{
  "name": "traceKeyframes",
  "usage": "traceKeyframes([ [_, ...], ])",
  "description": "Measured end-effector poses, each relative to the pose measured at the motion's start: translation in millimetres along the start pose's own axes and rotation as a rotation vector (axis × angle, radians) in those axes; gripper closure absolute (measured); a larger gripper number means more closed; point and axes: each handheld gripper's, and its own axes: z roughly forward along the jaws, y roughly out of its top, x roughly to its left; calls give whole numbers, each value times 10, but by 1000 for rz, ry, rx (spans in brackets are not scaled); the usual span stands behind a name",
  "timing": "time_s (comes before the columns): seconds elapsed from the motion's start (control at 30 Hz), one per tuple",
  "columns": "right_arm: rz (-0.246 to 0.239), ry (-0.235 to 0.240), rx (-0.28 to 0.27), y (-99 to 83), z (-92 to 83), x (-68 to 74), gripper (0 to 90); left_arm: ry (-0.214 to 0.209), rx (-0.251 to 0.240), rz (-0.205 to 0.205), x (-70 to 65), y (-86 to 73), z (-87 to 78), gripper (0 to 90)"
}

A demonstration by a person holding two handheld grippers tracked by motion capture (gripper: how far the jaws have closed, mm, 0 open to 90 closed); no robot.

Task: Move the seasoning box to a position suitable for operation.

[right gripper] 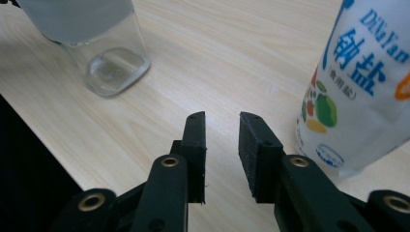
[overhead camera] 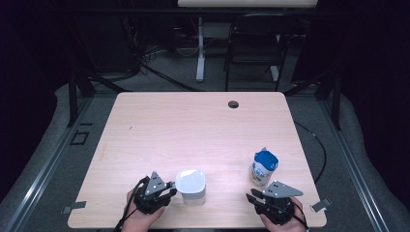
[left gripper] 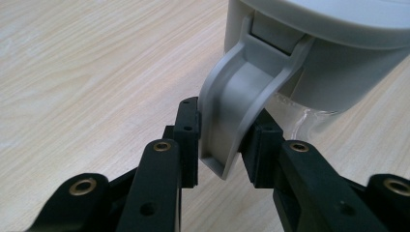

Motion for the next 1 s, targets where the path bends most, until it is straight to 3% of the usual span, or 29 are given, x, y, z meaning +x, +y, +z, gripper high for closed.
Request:
traceKeyframes([
  [0.1, -34, -5, -23, 17, 6, 32, 730, -16, -6, 1, 22, -10, -3, 707],
  [0.23, -28, 4, -19, 18, 15, 32, 721, -32, -17, -28, 54, -26, -22, 663],
  [0.4, -13, 23, -19, 21, 10, 21, 732, -113, -19, -36, 103, 26, -223, 599],
  [0.53, -6, 44, -17, 34, 15, 43, 750, -153, -26, -42, 151, 65, -354, 583],
  [0.57, -20, 53, -15, 59, 25, 72, 755, -157, -52, -41, 170, 87, -418, 582],
  [0.87, -51, 74, 0, 228, 100, 169, 759, -128, -117, -97, 269, 180, -477, 575],
  [1.0, -74, 78, 15, 332, 151, 218, 756, -110, -97, -82, 280, 313, -465, 533],
])
